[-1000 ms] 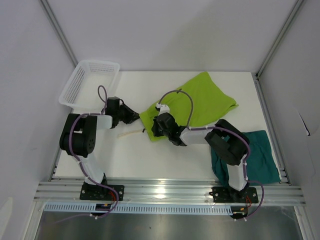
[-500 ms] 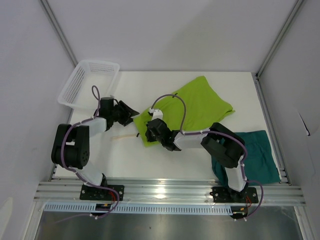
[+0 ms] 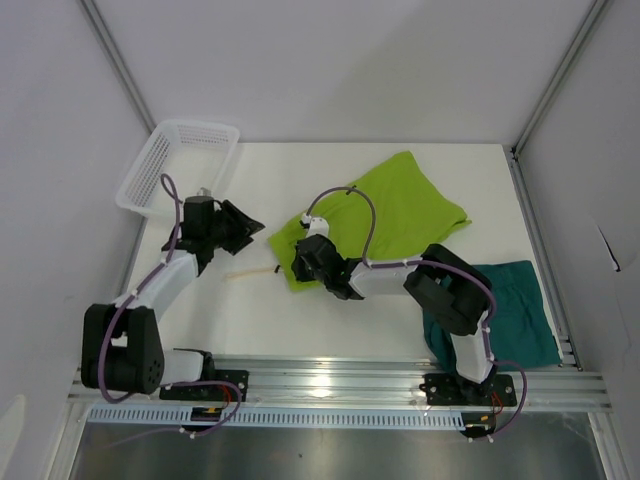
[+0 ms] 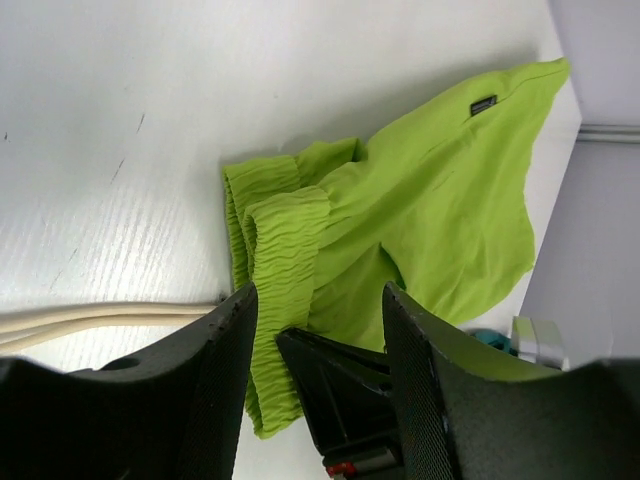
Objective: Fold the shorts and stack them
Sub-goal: Fold the shorts
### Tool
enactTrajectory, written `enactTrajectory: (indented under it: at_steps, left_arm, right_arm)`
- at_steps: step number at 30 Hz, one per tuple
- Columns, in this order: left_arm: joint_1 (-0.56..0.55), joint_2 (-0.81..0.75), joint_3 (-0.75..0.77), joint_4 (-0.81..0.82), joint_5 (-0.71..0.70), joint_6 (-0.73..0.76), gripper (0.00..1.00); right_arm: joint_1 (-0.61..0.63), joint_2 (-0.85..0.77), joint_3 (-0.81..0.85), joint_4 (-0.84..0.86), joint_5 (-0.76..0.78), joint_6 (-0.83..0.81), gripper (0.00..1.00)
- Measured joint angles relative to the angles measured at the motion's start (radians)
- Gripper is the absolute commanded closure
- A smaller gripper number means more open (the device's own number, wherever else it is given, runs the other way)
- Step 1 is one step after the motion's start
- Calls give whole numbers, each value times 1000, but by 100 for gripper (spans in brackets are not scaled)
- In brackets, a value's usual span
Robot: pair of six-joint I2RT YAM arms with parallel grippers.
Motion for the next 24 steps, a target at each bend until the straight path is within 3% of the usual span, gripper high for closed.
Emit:
enactTrajectory:
  at_steps: [4, 11, 16, 24]
  left_arm:
    - [-3, -89, -26, -7, -18, 4, 46]
    - [-90, -79, -61, 15, -29, -20, 49]
    - [-180, 15, -26, 42, -49, -40, 50]
    - [-227, 259, 126, 101, -53, -60, 56]
  right_arm:
    - [-2, -30, 0, -44, -2, -24, 80]
    - [-64, -188, -35, -103, -5, -61, 77]
    - [-134, -268, -83, -107, -7, -65, 78]
    - [-153, -199, -159, -115, -50, -25, 84]
